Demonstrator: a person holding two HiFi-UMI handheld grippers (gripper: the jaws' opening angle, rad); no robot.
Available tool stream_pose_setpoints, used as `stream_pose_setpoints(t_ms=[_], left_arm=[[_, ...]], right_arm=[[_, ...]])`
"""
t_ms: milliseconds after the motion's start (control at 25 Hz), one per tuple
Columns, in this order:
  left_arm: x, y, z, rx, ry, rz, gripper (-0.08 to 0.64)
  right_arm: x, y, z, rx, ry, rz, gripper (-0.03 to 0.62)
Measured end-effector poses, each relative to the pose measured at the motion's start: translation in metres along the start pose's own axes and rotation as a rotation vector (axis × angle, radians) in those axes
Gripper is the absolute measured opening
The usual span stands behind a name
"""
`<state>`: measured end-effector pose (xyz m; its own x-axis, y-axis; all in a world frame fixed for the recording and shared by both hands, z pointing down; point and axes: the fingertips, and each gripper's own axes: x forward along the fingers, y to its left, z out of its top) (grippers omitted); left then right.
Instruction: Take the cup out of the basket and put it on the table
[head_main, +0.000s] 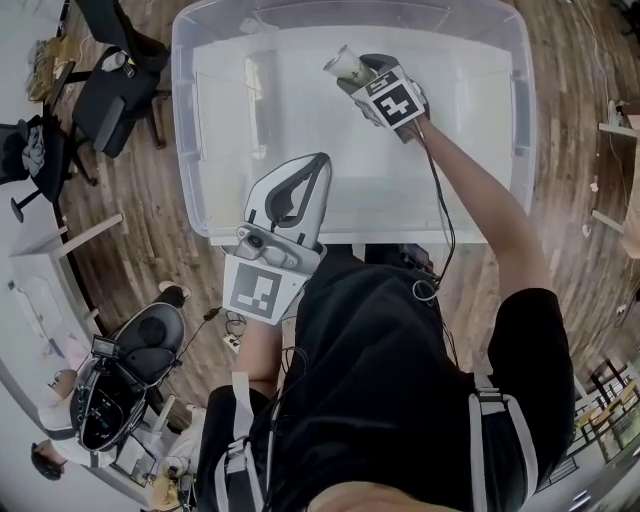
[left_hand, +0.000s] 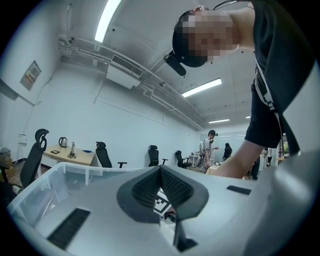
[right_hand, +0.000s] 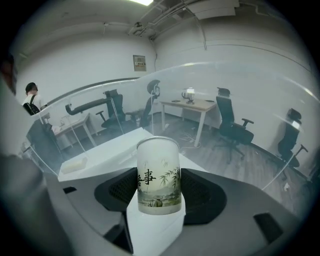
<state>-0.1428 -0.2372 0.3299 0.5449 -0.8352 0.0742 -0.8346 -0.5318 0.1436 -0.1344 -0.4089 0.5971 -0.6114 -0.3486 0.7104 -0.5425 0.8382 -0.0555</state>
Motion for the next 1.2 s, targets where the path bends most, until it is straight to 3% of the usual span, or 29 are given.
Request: stream_pose_setpoints(t_ms=[440,720,1200], left_arm=[[-0.010,-0.028,0.016,0.011,-0.053,-0.023,0.017],[-0.019,-0.048,0.017,0.029,-0.047,-0.042,0.017],[-0.031,-0.061,0.019,0.034,-0.035,-0.046,0.017]], right_arm=[[-0.120,0.025,0.062,0.007,-0.251,-0.010,0.268],[-0.181,0.049,0.074,-0.019,-0.343,-0.024,0.268],[-0.284,0.084,0.086,0.020,-0.554,-0.033,0.268]])
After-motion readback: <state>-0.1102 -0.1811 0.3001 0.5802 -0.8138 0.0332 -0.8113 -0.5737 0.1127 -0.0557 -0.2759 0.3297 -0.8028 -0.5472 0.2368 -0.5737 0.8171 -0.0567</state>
